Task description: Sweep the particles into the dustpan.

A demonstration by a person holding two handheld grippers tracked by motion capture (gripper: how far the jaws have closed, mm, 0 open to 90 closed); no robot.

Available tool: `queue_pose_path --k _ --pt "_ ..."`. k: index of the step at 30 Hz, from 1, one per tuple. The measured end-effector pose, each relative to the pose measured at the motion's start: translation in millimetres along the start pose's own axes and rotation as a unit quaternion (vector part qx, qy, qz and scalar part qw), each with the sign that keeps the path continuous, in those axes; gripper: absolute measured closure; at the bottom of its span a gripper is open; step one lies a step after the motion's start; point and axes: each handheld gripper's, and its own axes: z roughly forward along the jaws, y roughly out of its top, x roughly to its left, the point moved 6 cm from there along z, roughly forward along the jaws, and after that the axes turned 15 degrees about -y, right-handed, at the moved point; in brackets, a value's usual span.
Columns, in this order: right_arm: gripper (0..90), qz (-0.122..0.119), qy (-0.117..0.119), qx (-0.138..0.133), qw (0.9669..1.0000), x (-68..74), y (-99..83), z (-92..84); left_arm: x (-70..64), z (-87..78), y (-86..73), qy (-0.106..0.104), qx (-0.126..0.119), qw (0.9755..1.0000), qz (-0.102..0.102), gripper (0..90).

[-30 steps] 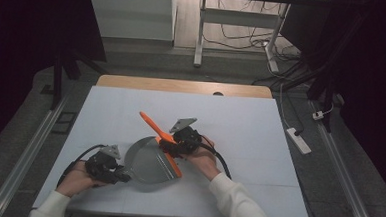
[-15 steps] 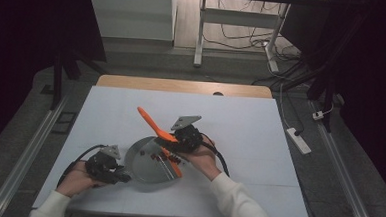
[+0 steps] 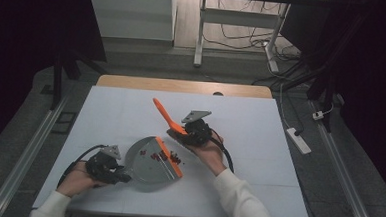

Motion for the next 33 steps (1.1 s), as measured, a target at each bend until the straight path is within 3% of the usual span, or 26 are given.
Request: queue_pose_path --k 7,14,19,22,24,26,29,33 --pt "70.4 -0.015 0.001 0.017 0.9997 8.4 -3.4 16.2 0.1 0.0 -0.2 0.0 0.0 1.0 0.0 61.9" --pt "70.4 -0.043 0.013 0.021 0.9988 24.6 -1.4 16.1 0.0 0.0 -0.2 0.0 -0.001 1.0 0.0 61.9" --pt "70.4 -0.036 0.042 0.016 0.9983 37.5 0.3 11.7 -0.2 0.0 -0.4 0.0 0.0 1.0 0.001 61.9" --pt "70.4 -0.02 0.081 0.005 0.9965 44.6 4.4 6.1 -0.3 0.0 -0.3 0.001 -0.001 1.0 0.001 61.9" --pt "70.4 -0.03 0.085 -0.003 0.9959 47.5 7.1 1.3 -0.3 -0.1 -0.3 0.001 -0.001 1.0 0.002 61.9" --pt "70.4 -0.033 0.075 -0.017 0.9965 43.6 11.1 -4.0 -0.4 0.0 -0.4 0.001 -0.001 1.0 0.002 61.9" --pt "70.4 -0.01 0.056 -0.032 0.9979 28.4 14.2 -12.9 -0.4 -0.1 -0.4 0.0 -0.001 1.0 0.001 61.9" --pt "70.4 0.015 0.026 -0.03 0.9991 6.2 8.5 -23.9 -0.1 -0.1 -0.5 0.0 -0.001 1.0 0.001 61.9"
